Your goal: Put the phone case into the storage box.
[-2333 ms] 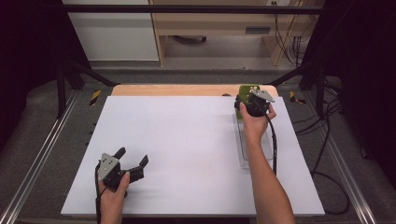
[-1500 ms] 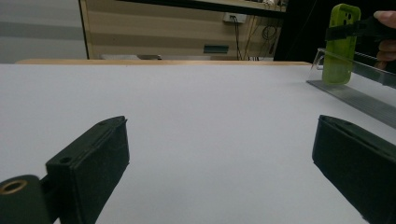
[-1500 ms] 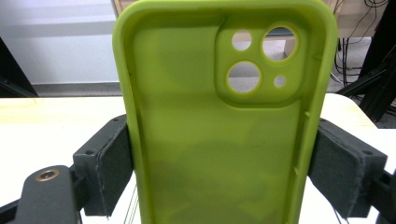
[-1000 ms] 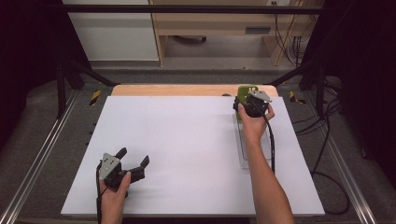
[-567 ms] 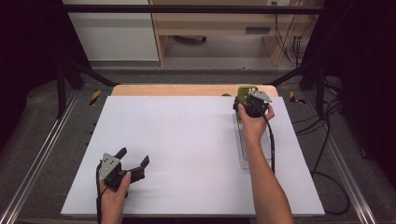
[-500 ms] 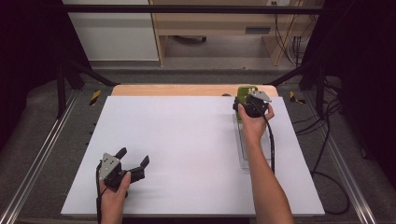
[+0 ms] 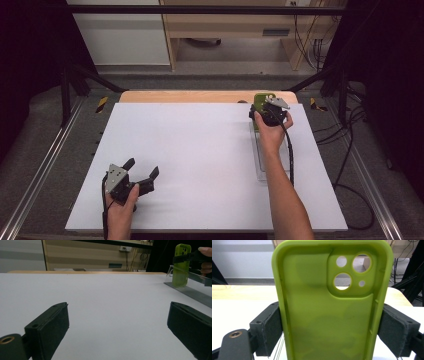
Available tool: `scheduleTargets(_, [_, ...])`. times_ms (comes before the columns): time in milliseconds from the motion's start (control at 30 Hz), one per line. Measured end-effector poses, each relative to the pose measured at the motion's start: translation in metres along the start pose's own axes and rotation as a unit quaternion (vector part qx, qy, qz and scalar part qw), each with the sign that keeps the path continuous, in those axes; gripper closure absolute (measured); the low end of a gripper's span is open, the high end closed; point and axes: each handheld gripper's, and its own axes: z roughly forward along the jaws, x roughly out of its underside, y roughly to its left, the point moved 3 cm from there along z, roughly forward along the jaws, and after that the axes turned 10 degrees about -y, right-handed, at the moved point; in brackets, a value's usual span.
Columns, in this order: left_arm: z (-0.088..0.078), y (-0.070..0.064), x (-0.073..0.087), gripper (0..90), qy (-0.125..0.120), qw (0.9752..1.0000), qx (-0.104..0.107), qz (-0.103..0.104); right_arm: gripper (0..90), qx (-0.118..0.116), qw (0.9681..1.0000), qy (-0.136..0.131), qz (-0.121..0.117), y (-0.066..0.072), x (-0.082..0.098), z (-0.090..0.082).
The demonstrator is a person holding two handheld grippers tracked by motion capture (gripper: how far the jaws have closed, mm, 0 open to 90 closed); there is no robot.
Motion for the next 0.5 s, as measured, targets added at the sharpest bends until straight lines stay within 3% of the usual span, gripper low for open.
scheduleTargets(500, [0.0007, -0.0015, 0.0009, 3.4, 0.003, 1.0000, 0.002, 0.001, 14.3, -0.002, 1.0000, 0.005, 0.001, -0.0008, 0.0000, 0.0000])
